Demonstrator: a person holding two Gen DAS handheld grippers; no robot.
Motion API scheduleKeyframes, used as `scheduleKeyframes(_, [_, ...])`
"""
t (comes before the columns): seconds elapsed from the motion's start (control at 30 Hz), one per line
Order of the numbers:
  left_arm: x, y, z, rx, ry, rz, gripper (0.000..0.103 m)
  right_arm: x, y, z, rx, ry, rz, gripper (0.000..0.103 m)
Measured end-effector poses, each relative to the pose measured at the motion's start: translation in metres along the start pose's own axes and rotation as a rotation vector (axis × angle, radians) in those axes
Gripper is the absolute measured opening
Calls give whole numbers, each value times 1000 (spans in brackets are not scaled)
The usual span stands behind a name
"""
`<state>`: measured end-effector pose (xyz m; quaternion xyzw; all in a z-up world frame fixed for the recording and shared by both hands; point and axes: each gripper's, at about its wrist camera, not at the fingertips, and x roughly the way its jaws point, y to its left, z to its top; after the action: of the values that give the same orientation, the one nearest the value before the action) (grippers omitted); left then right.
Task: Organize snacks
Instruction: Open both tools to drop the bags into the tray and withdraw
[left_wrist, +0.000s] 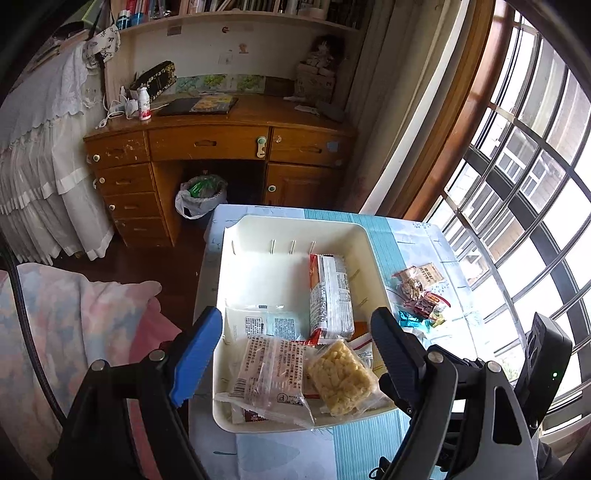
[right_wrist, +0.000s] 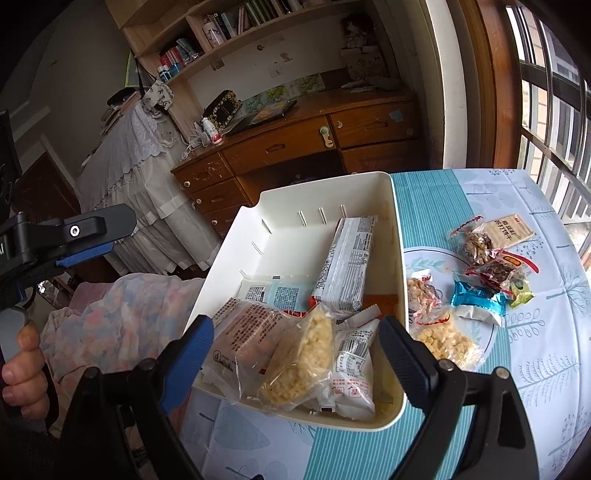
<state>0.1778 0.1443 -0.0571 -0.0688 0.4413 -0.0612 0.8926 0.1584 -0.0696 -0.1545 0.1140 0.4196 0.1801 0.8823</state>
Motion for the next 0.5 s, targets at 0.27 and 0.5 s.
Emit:
scheduleKeyframes(0.27, [-3,-28,-9,-30,14,-38,82,-20,-27,1,49,30,-15,92])
scheduleKeyframes(0.5, [2,-59,-20,-60,31,-52,82,-38,-55,1,64,69,-1,91])
